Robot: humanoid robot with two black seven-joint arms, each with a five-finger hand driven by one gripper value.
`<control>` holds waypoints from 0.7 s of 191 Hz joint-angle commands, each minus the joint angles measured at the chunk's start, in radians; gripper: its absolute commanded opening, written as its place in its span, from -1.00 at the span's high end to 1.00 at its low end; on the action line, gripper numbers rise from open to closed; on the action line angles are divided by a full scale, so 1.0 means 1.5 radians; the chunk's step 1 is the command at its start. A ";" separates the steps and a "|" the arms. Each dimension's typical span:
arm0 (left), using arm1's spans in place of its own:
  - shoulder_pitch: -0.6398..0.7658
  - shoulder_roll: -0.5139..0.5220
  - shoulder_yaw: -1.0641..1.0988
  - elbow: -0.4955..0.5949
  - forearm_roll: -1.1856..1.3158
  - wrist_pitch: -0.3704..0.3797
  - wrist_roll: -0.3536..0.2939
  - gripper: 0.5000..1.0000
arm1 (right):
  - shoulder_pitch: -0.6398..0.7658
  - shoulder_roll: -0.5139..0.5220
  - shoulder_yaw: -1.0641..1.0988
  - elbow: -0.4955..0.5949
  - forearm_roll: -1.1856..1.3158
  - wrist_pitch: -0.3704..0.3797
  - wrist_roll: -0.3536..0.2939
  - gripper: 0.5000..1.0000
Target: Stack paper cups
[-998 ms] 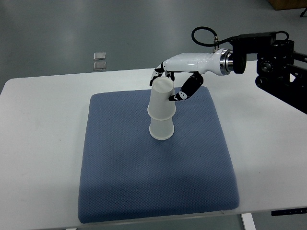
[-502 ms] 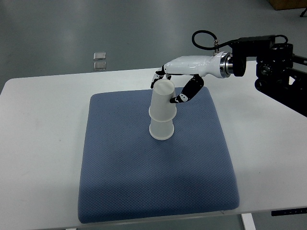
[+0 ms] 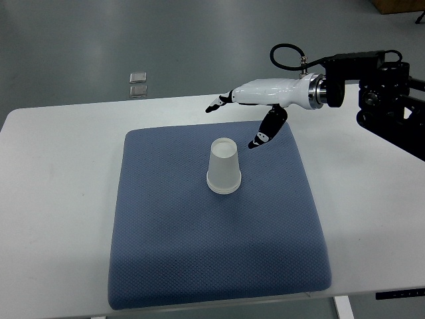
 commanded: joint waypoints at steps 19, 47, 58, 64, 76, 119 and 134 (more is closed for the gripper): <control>0.000 0.000 -0.001 0.000 0.000 0.000 0.000 -1.00 | -0.038 -0.028 0.027 -0.052 0.011 -0.061 0.000 -0.59; 0.000 0.000 -0.001 0.000 0.000 0.000 0.000 -1.00 | -0.100 -0.023 0.096 -0.126 0.070 -0.106 -0.002 -0.59; 0.000 0.000 0.000 0.000 0.000 0.000 0.000 -1.00 | -0.119 -0.019 0.114 -0.157 0.102 -0.117 -0.002 -0.59; 0.000 0.000 0.000 0.000 0.000 0.000 0.000 -1.00 | -0.127 -0.016 0.123 -0.176 0.123 -0.126 -0.002 -0.59; 0.000 0.000 0.000 0.000 0.000 0.000 0.000 -1.00 | -0.145 -0.011 0.136 -0.205 0.179 -0.147 -0.003 -0.59; 0.000 0.000 0.000 0.000 0.000 0.000 0.000 -1.00 | -0.183 0.033 0.144 -0.289 0.363 -0.238 -0.035 -0.59; 0.000 0.000 0.000 0.000 0.000 0.000 0.000 -1.00 | -0.193 0.042 0.144 -0.293 0.416 -0.254 -0.036 -0.59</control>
